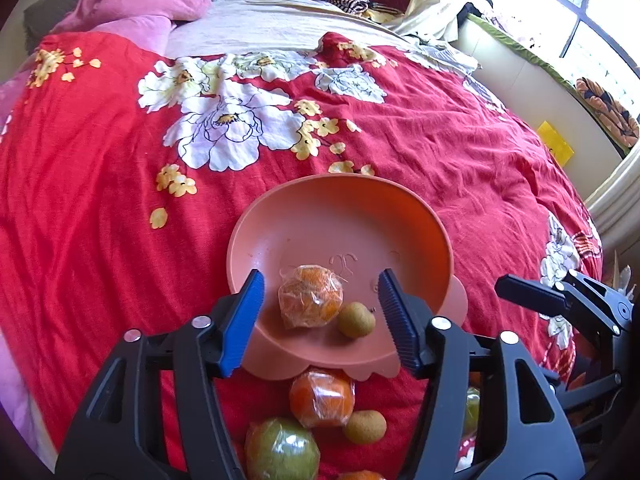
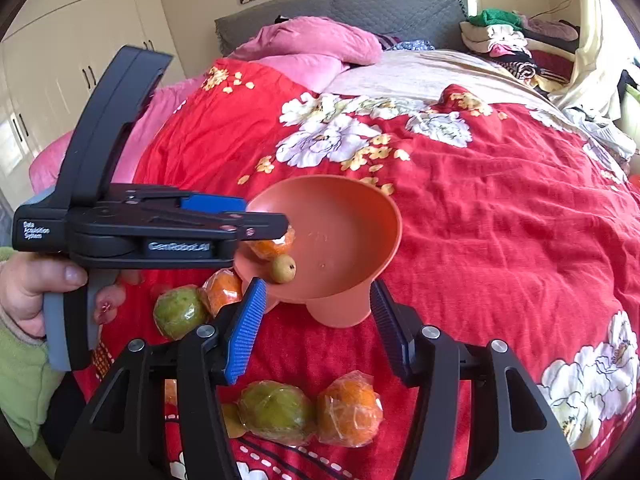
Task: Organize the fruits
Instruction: 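Open the left tool to drop the mandarin while the right tool drops its fruit into the bowl, then withdraw both open tools from the bowl back over the fruit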
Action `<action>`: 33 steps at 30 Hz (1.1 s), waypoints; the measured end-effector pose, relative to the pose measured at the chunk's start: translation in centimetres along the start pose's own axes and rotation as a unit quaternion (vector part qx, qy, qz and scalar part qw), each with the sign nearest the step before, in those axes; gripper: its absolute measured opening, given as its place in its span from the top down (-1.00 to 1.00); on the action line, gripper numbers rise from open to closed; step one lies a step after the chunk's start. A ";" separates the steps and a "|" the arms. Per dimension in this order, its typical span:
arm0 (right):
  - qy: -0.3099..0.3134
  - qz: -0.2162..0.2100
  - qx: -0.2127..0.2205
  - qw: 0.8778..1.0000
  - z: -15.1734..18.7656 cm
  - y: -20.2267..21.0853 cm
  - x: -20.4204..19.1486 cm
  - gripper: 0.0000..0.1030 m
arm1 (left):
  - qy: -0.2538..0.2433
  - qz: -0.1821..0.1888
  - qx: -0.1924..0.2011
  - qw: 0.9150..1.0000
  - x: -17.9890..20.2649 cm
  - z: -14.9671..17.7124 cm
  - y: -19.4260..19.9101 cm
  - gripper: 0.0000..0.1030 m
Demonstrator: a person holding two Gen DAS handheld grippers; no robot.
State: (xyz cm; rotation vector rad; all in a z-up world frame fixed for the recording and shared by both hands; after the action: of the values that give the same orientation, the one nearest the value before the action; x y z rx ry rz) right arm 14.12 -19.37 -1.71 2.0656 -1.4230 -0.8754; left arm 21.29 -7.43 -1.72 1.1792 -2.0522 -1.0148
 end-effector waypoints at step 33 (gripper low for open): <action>-0.026 0.027 0.058 0.998 -0.7 6.1 1.4 -0.72 | 0.018 -0.034 0.064 0.997 0.1 2.7 8.2 -0.81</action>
State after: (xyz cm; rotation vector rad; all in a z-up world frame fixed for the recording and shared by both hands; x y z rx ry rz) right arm 11.18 -22.75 2.65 2.0920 -1.5853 -0.8486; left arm 15.41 -3.96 3.60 1.3315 -2.0874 -0.8981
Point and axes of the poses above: each gripper's, at about its wrist camera, not at the fingertips, and y roughly against the way its jaws point, x to its right, z to its underside, the point moved 2 cm from there along -y, roughly the way its jaws point, and after that the axes turned 5 degrees about -y, right-handed, at the moved point
